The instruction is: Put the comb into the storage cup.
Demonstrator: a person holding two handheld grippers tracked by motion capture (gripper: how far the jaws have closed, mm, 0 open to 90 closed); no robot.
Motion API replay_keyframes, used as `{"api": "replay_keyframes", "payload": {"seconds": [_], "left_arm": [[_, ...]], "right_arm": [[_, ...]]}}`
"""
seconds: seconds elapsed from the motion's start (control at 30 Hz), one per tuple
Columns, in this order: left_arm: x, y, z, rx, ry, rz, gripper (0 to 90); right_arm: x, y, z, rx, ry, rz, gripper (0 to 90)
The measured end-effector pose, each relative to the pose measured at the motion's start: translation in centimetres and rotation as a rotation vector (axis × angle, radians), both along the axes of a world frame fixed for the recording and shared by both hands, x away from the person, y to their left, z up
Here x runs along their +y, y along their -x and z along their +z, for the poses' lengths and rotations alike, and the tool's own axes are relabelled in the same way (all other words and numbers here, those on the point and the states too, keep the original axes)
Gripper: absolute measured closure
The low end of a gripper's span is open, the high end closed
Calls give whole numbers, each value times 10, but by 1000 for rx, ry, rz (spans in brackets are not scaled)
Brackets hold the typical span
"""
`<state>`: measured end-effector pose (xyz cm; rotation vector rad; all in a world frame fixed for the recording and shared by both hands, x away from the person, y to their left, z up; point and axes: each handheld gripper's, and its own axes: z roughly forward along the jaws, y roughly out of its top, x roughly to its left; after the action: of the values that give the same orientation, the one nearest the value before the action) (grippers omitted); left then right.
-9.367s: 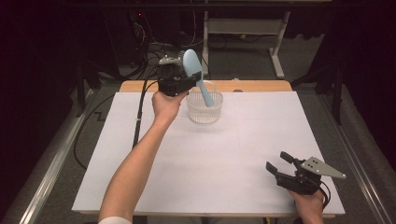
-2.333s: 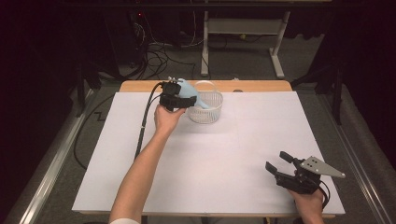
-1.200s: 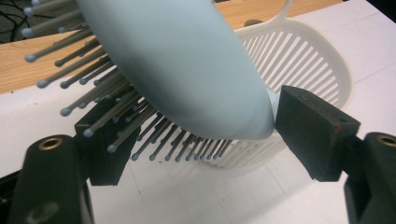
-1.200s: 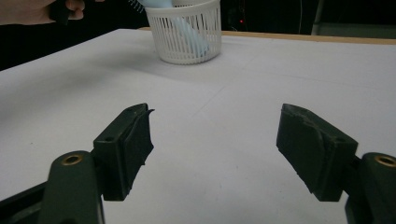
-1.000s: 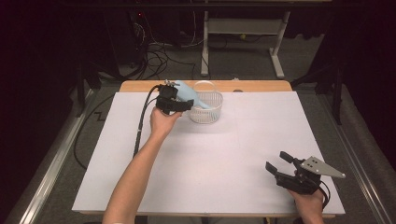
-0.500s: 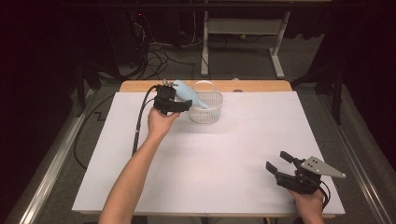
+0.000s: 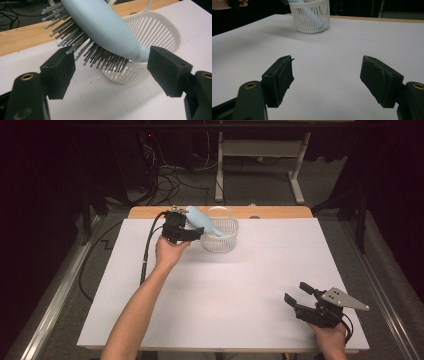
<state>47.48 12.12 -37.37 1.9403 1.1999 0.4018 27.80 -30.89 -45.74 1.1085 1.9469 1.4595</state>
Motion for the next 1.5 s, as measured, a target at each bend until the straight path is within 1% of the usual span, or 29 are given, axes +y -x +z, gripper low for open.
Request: {"api": "replay_keyframes", "payload": {"seconds": [0.07,0.17,0.37,0.6,0.73,1.1,1.33,1.5], "left_arm": [[1,1,1,-3,-3,-1,222],[4,2,2,-6,6,1,222],[7,5,6,-13,0,-2,222],[13,8,8,-22,9,0,222],[15,10,11,-32,-8,-6,222],[27,19,19,-49,0,-4,222],[36,28,22,-51,-2,3,222],[44,36,23,-59,10,11,222]], "right_arm": [[0,0,0,0,1,-1,268],[0,0,0,2,0,-1,268],[0,0,0,2,1,-1,268],[0,0,0,1,1,-1,269],[0,0,0,-1,1,-3,269],[0,0,0,-1,-1,-4,269],[-1,-1,0,-5,-2,-3,269],[-1,0,1,-7,-4,-1,270]]}}
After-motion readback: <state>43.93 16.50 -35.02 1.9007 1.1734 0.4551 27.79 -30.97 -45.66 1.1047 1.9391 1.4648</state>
